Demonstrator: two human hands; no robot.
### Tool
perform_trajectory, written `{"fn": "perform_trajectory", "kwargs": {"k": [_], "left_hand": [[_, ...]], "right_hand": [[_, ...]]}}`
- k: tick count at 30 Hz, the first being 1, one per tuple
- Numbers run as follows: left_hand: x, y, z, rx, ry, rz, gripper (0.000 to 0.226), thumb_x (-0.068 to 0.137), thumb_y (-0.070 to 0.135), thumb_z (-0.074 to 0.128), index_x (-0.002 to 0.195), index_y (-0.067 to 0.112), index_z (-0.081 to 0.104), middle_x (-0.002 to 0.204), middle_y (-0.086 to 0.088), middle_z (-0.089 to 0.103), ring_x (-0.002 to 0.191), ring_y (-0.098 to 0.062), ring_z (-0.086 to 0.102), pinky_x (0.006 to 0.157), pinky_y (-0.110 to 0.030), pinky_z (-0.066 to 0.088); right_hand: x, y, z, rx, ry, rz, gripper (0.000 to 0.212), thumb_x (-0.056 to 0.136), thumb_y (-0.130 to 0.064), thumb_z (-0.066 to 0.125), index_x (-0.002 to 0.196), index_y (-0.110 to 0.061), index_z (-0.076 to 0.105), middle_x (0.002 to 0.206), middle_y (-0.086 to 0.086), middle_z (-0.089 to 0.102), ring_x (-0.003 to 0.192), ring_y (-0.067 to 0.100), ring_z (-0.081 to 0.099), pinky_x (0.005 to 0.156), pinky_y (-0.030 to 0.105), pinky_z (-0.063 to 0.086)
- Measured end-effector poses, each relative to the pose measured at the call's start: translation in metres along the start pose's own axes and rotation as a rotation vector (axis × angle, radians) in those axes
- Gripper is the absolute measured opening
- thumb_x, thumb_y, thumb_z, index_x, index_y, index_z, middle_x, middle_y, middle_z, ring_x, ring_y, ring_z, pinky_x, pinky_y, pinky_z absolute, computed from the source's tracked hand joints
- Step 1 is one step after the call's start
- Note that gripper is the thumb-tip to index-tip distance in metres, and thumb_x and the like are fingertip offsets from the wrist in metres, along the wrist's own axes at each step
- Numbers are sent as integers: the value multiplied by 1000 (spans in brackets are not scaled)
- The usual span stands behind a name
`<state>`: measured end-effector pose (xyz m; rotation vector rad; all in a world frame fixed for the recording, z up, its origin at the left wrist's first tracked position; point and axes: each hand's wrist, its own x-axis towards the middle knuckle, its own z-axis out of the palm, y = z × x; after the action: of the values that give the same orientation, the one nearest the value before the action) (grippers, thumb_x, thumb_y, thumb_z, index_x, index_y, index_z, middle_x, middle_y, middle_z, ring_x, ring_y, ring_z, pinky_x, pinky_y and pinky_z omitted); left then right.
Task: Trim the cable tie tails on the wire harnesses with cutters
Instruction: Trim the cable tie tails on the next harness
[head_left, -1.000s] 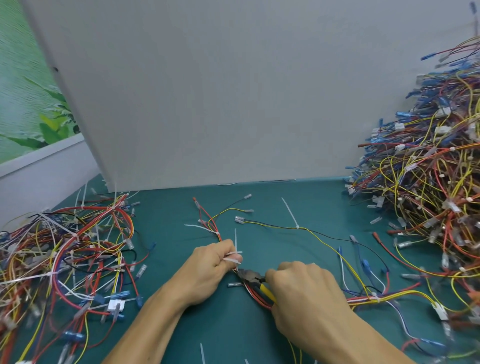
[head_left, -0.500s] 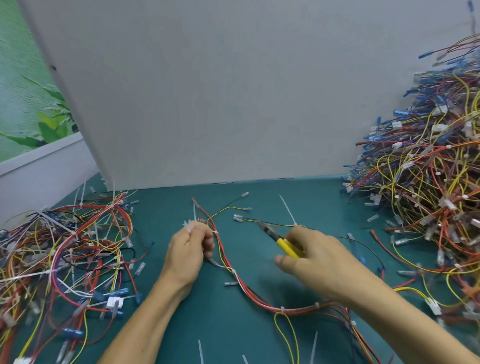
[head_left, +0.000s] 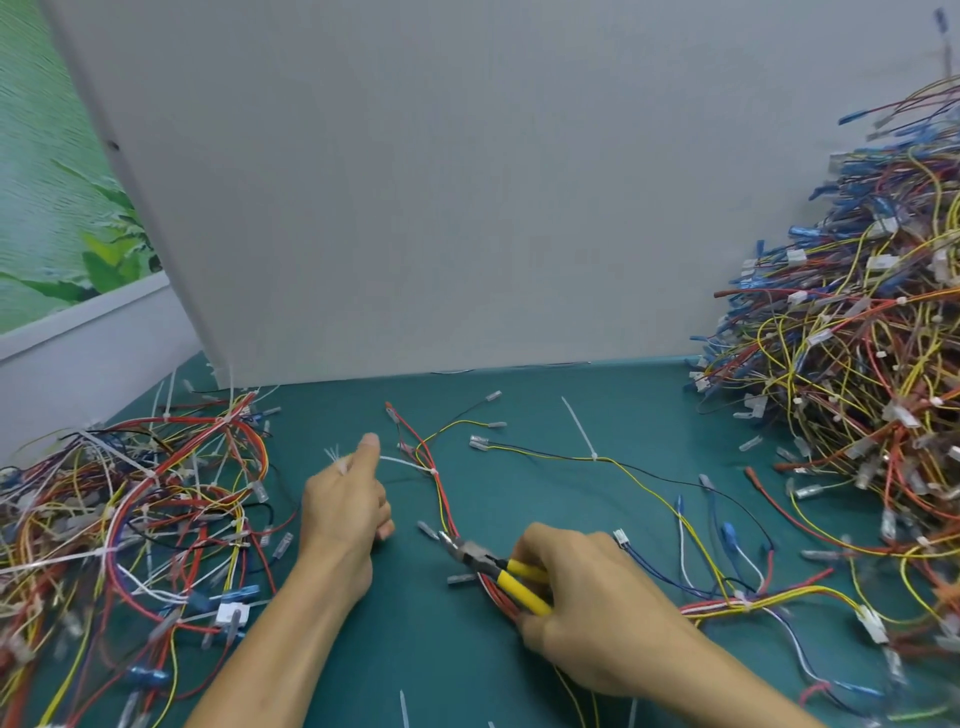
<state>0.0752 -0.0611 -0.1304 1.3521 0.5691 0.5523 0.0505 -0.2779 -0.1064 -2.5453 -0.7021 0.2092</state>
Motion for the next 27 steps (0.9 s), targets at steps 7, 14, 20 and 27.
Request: {"fn": "perform_trajectory", "kwargs": {"k": [7, 14, 20, 27], "left_hand": [[8, -5, -3, 250, 143, -12, 27, 101, 27, 40, 82, 13, 55, 79, -8, 58, 51, -17, 35, 42, -24, 30], [-1, -6, -4, 486, -211, 197, 27, 97, 8, 46, 100, 25, 67, 94, -3, 65, 49, -16, 49, 53, -32, 44], [-6, -2, -7, 813, -363, 594, 24, 88, -5, 59, 95, 13, 74, 101, 8, 60, 94, -3, 57, 83, 0, 34], [-5, -6, -13, 914, -304, 517, 27, 96, 12, 46, 80, 33, 48, 78, 12, 67, 77, -6, 60, 73, -29, 47]], "right_hand": [[3, 7, -10, -19, -148, -50, 20, 79, -41, 60, 94, -29, 53, 93, -2, 59, 89, 22, 56, 69, 31, 47], [4, 13, -29, 6, -327, -92, 18, 69, -33, 67, 83, -37, 56, 80, -12, 60, 70, 1, 52, 59, 19, 43], [4, 14, -37, 96, -321, -27, 15, 69, -34, 67, 82, -35, 58, 76, -11, 66, 61, 0, 55, 58, 19, 44], [12, 11, -25, -27, -170, 71, 23, 71, -38, 60, 93, -31, 56, 94, -4, 58, 87, 17, 56, 62, 28, 44]]}}
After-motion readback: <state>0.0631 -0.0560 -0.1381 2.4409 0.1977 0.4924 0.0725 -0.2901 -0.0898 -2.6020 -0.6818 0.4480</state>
